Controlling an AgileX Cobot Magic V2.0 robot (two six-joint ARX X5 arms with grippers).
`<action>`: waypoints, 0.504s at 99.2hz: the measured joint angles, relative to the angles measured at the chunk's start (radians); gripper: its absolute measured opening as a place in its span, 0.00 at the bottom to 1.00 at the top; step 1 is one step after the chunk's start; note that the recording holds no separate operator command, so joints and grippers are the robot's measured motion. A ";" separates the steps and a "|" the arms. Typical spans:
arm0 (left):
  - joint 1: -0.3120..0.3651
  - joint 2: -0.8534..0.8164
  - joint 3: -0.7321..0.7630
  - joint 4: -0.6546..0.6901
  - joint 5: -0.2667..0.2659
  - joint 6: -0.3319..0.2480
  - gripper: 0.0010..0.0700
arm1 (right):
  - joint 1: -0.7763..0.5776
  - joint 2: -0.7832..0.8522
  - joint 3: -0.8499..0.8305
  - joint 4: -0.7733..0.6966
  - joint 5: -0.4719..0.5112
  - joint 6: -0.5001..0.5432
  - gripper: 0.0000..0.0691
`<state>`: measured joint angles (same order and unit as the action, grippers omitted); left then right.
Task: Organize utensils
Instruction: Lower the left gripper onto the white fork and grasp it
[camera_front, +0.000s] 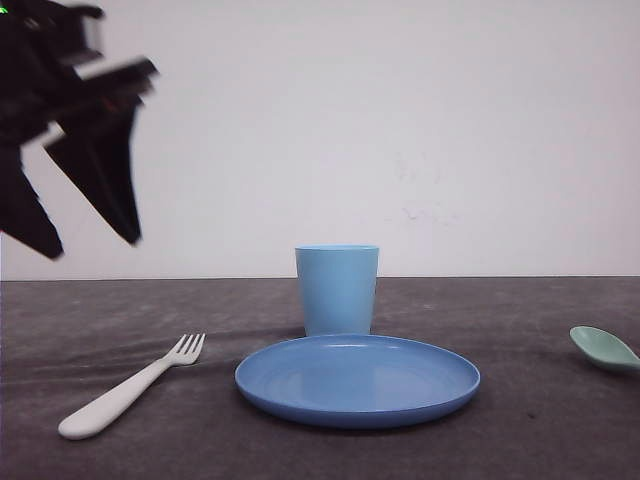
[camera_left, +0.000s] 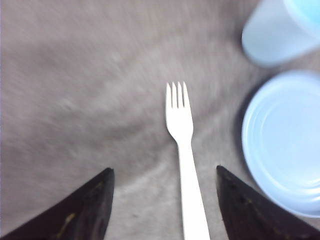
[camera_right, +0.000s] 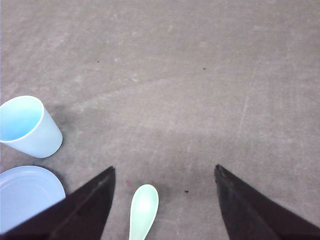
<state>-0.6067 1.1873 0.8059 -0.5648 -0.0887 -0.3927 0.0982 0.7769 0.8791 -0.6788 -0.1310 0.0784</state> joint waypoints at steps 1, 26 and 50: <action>-0.006 0.006 0.000 0.002 -0.005 -0.003 0.55 | 0.000 0.000 0.000 -0.001 0.000 0.000 0.57; -0.106 0.161 0.000 0.058 -0.078 -0.088 0.55 | 0.000 0.000 0.000 -0.018 0.000 0.000 0.57; -0.135 0.290 0.000 0.128 -0.097 -0.151 0.55 | 0.000 0.000 0.000 -0.034 0.000 0.000 0.57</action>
<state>-0.7422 1.4769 0.8059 -0.4366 -0.1860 -0.5438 0.0982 0.7769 0.8791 -0.7124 -0.1310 0.0784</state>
